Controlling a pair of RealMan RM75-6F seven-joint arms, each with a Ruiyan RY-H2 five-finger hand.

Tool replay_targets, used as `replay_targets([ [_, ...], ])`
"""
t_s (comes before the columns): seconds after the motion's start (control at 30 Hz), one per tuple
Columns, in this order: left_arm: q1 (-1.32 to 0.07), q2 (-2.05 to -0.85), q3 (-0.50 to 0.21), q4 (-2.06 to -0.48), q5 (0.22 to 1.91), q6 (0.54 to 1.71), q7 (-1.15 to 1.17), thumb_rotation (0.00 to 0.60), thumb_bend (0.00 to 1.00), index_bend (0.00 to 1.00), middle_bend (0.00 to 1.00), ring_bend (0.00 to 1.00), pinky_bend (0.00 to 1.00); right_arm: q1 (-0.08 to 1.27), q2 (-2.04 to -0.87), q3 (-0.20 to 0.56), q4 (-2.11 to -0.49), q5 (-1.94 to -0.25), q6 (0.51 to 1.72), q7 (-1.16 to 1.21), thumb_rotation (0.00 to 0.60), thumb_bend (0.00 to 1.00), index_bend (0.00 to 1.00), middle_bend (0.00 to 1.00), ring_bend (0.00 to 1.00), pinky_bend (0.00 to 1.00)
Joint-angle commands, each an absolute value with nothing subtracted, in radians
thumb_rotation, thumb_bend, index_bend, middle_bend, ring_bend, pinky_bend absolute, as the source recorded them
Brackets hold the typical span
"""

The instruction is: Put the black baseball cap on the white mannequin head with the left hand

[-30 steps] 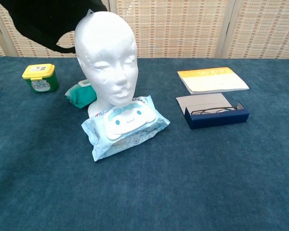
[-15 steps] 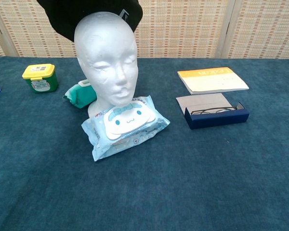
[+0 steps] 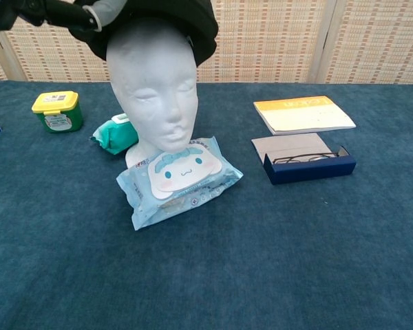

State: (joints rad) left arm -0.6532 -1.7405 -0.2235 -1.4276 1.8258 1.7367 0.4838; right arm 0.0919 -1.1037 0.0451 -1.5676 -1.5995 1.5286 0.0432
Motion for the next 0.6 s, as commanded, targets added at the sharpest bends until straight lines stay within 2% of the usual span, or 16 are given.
replay_targets([
  [0.03,-0.631,-1.760,-0.204,-1.402,1.829,1.748,0.483,0.600,0.44,0.72,0.64,0.43,0.57,0.092,-1.105,0.044,-1.568,-1.602,1.530,0.042,0.600,0.00,0.24,0.40,0.26,0.40],
  [0.6,-0.550,-1.794,-0.105,-1.311,1.837,1.726,0.454,0.600,0.44,0.69,0.63,0.42,0.57,0.093,-1.104,0.046,-1.568,-1.596,1.526,0.041,0.600,0.00,0.24,0.40,0.26,0.40],
])
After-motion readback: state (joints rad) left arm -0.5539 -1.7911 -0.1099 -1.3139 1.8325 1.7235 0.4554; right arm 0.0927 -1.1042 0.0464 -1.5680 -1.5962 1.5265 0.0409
